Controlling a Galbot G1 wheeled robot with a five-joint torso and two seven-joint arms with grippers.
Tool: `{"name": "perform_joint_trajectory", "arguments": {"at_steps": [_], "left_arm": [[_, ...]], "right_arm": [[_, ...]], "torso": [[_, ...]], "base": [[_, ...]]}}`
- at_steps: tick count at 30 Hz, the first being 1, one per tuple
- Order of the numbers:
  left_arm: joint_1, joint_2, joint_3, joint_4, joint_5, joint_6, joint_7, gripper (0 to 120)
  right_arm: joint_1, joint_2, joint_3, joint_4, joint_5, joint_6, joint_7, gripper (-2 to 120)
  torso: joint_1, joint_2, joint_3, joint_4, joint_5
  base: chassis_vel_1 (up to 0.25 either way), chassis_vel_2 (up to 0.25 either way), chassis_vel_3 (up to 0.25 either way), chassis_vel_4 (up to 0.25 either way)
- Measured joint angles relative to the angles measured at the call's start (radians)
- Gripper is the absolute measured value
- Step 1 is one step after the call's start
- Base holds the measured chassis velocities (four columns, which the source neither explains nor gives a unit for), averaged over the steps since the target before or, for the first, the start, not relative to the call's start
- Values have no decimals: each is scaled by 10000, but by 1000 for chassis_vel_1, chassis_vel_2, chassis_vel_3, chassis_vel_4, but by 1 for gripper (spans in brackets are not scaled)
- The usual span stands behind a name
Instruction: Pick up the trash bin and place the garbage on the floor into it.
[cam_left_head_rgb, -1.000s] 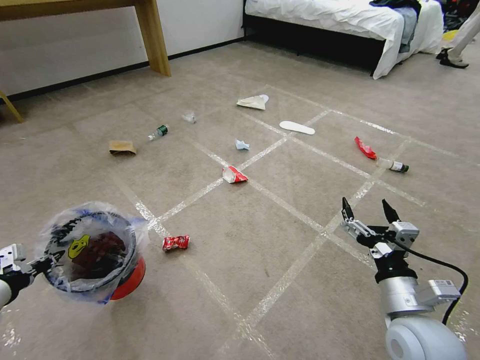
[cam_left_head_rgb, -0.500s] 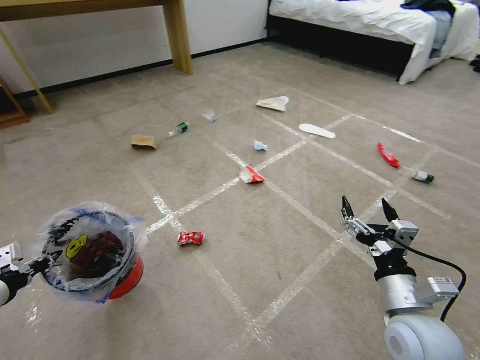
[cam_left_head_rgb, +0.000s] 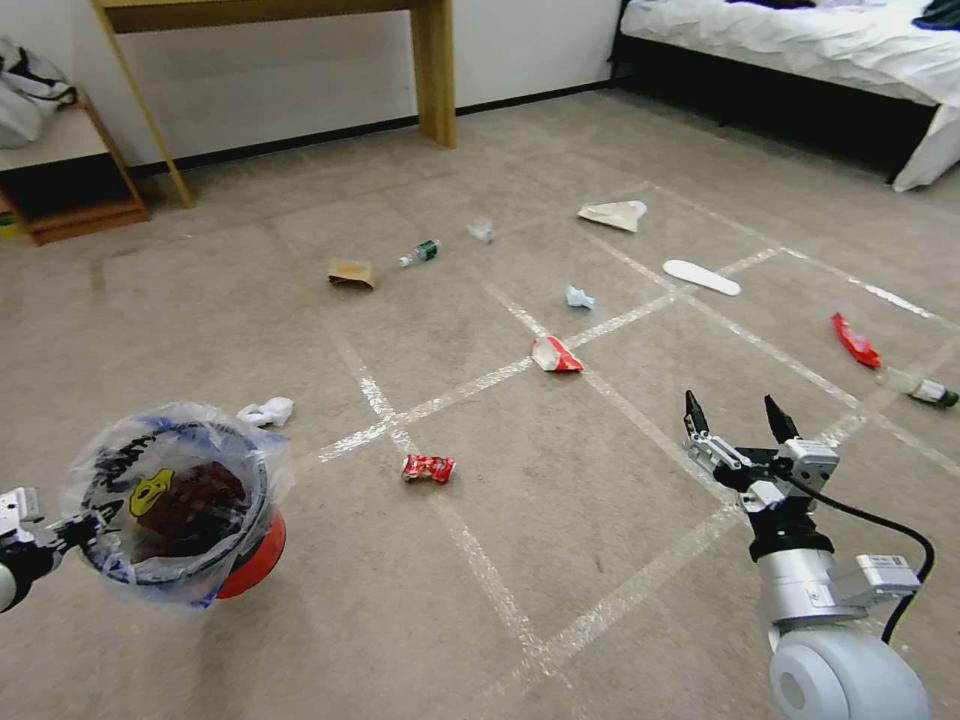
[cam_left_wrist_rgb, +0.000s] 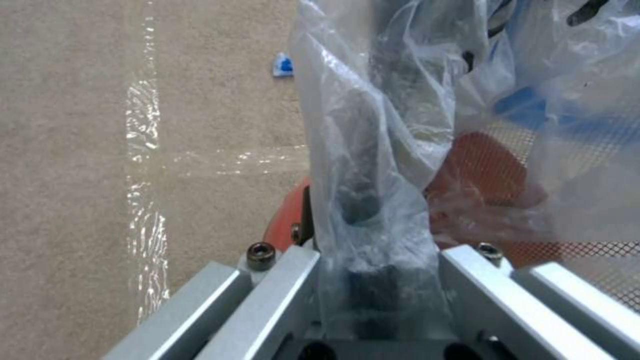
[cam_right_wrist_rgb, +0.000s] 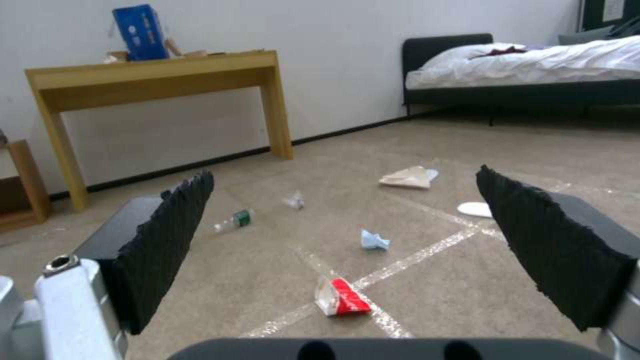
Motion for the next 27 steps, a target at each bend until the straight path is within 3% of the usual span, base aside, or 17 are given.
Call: {"name": "perform_joint_trajectory", "arguments": {"at_steps": [27], "left_arm": [[-7,-108,-80,69,155,0,9,1]], "right_arm": [[-19,-6,10,-126,-94,184,-50,100]], "torso": [[1,0,0,0,0]], "base": [[0,0,0,0]]}}
